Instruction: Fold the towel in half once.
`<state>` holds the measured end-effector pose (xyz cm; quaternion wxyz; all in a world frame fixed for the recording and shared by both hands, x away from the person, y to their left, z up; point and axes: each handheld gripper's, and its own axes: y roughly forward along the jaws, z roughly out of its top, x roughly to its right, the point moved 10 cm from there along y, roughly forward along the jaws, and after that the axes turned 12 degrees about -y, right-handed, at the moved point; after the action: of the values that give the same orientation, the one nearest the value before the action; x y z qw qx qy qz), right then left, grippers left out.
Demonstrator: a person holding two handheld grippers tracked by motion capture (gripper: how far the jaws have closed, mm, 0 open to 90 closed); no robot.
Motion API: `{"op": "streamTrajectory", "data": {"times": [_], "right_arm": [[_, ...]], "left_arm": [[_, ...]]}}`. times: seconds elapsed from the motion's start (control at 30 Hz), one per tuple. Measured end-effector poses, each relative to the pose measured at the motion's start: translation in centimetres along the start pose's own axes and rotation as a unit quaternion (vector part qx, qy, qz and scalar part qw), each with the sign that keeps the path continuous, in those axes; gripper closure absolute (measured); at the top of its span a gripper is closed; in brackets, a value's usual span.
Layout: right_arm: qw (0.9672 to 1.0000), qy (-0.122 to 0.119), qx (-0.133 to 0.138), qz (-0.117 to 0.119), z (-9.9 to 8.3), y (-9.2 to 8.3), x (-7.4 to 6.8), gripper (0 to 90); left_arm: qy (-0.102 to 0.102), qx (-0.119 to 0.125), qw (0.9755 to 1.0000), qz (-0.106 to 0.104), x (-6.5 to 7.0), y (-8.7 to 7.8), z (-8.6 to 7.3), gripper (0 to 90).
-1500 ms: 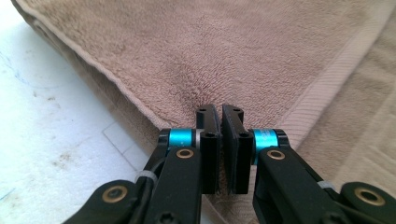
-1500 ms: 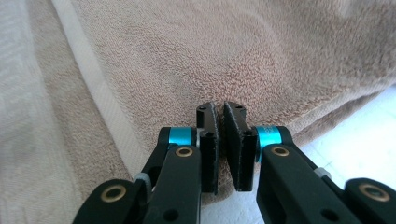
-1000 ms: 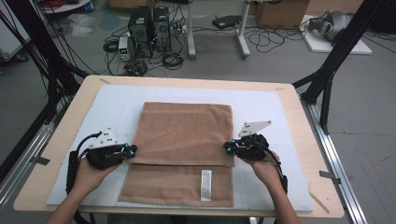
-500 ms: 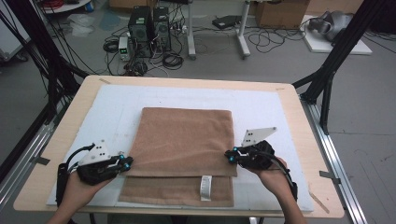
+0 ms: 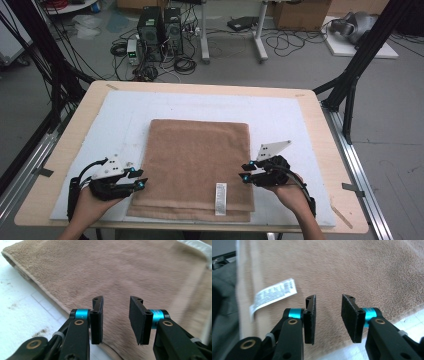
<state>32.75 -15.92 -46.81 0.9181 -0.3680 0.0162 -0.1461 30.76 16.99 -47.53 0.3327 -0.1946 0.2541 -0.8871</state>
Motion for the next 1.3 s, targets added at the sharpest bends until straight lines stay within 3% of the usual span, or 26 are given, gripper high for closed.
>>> {"op": "streamTrajectory", "data": {"times": [0.1,0.2,0.3,0.4,0.5,0.6,0.7,0.83,0.9,1.0,1.23,1.3], "right_arm": [[0.9998,0.009,-0.006,-0.013,-0.2,1.0,1.0,59.9],[0.9988,0.021,-0.009,-0.042,-0.3,1.7,2.7,58.1],[0.9965,0.043,-0.021,-0.068,-0.7,2.1,4.7,55.9],[0.9926,0.061,-0.035,-0.099,-1.6,2.6,6.5,46.9],[0.9892,0.086,-0.055,-0.105,-2.8,3.2,7.4,42.9],[0.9889,0.098,-0.055,-0.098,-3.1,3.9,7.6,42.3],[0.9881,0.112,-0.048,-0.094,-3.1,4.2,7.7,47.7],[0.9923,0.106,-0.029,-0.058,-2.6,4.5,7.2,76.4],[0.993,0.102,-0.028,-0.052,-2.5,4.6,7.2,78.9],[0.9943,0.087,-0.03,-0.053,-2.4,4.5,7.3,81.8],[0.9895,0.084,-0.055,-0.104,-2.3,4.5,10.1,81.9],[0.9886,0.087,-0.059,-0.108,-2.2,4.6,10.9,81.8]], "left_arm": [[-0.018,0.0,0.9998,0.011,-1.2,1.1,0.2,60.1],[-0.031,0.001,0.9991,0.029,-2.7,1.9,0.4,59.5],[-0.043,0.001,0.9979,0.047,-4.1,2.5,0.5,58.6],[-0.059,-0.005,0.996,0.066,-5.5,3.1,0.3,55.0],[-0.084,-0.019,0.994,0.068,-6.3,3.8,-0.1,49.6],[-0.089,-0.018,0.9939,0.062,-6.4,4.1,-0.1,49.3],[-0.094,-0.014,0.9937,0.059,-6.5,4.2,0.0,55.1],[-0.106,-0.013,0.9936,0.039,-6.1,4.4,0.2,72.9],[-0.107,-0.013,0.9936,0.032,-6.0,4.5,0.3,80.2],[-0.108,-0.007,0.9935,0.035,-6.0,4.7,0.5,83.6],[-0.091,-0.002,0.9936,0.067,-6.7,6.0,1.9,84.2],[-0.1,0.002,0.9923,0.073,-7.2,6.6,2.5,84.3]]}}
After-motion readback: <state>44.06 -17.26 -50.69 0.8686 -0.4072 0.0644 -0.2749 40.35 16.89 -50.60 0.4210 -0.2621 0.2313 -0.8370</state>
